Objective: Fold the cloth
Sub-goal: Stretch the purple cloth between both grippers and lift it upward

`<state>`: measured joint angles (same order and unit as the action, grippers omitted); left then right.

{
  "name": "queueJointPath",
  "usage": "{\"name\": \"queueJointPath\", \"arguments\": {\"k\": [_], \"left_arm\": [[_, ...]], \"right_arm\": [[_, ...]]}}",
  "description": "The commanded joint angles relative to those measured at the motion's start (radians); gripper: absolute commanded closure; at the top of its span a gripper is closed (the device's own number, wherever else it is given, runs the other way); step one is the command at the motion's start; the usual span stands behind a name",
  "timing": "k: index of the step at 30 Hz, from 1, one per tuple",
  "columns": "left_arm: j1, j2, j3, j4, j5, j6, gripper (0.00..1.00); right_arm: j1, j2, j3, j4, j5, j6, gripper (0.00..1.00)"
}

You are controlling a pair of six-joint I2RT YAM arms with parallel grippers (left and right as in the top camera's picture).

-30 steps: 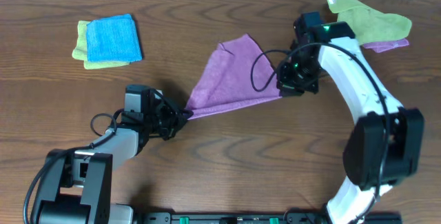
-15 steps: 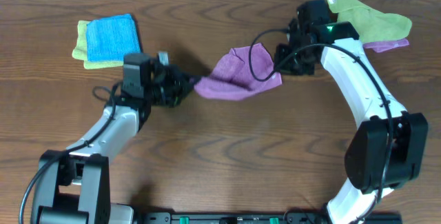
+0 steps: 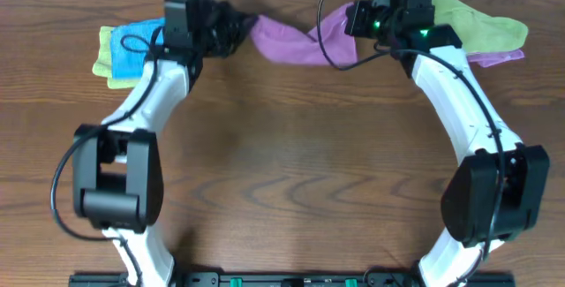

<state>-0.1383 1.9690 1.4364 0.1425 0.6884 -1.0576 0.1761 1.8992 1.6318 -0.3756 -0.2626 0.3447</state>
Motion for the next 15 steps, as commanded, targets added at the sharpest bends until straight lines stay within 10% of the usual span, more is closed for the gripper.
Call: {"name": "queueJointPath", "arguments": {"k": [1,15], "left_arm": [[0.023,0.040,0.139,-0.034,-0.009,0.049,0.94],[0.026,0.052,0.302,-0.536,0.003,0.332,0.94]], "right_arm": [[-0.019,0.043,0.101,0.000,0.026,0.010,0.99],[-0.029,0.098,0.298,-0.476,0.059,-0.160,0.99]]}}
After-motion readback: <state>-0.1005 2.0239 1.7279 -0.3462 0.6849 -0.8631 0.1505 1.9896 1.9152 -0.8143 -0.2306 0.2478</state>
